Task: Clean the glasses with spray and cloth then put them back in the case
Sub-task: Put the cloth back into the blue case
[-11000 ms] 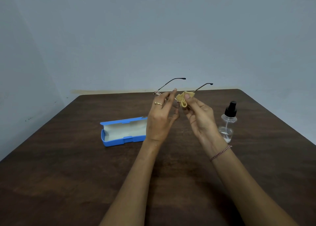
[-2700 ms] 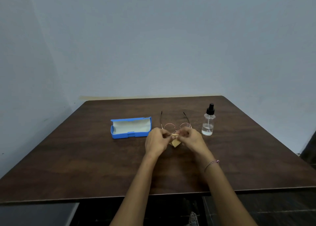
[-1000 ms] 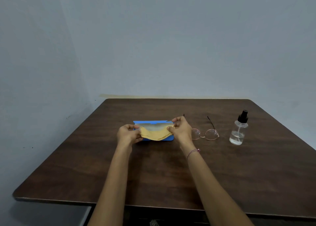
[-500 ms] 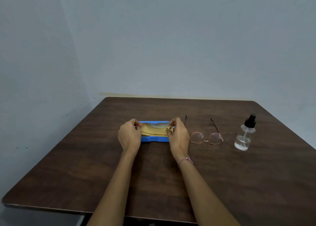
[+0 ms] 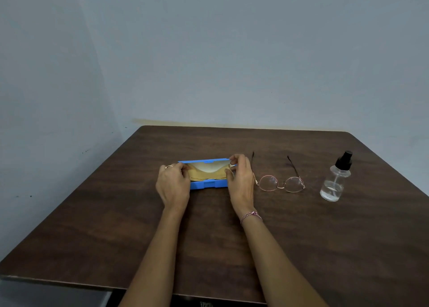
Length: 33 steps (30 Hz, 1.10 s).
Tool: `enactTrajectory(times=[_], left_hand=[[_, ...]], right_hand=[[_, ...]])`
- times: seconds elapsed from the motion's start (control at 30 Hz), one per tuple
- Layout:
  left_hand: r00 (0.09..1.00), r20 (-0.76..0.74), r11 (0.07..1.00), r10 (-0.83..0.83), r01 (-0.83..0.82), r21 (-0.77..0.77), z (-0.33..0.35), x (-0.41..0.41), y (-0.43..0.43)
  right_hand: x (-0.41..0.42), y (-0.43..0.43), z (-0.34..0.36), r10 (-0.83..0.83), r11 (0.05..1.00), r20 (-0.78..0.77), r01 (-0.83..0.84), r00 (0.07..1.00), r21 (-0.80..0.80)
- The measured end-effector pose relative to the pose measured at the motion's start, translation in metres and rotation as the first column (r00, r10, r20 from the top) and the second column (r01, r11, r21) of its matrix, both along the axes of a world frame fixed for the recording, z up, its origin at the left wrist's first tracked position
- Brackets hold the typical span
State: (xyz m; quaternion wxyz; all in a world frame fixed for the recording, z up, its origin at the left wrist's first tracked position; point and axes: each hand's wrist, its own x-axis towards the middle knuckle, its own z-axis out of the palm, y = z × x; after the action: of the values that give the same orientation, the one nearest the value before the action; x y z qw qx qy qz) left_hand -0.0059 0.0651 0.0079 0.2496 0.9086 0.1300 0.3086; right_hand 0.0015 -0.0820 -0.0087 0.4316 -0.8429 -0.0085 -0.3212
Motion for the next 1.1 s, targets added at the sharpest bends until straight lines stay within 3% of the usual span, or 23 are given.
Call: enactTrajectory(times=[0.33,0.63,0.77,1.1], left_hand=[[1.000,-0.017,1.000,0.003,-0.002,0.020,-0.002,-0.005,0.000],[1.000,-0.012,1.000,-0.014,0.014,-0.026,0.002,-0.015,0.003],[1.000,0.018,0.999,0.005,-0.004,-0.052,0.009,-0.026,0.000],[0.999,0.049,0.994,0.009,-0.004,-0.106,0.018,-0.042,-0.018]], right_hand=[[0.001,-0.001,-0.003,0.016,1.000,-0.013,-0.016,1.000,-0.002],[-0.005,-0.006,0.000,-0.057,0.992,0.029,0.060,0.998,-0.113],[-0.010,-0.008,0.004,-0.105,0.990,0.022,0.107,0.994,-0.095],[-0.021,-0.024,0.016,-0.050,0.999,-0.005,0.050,0.999,-0.008]])
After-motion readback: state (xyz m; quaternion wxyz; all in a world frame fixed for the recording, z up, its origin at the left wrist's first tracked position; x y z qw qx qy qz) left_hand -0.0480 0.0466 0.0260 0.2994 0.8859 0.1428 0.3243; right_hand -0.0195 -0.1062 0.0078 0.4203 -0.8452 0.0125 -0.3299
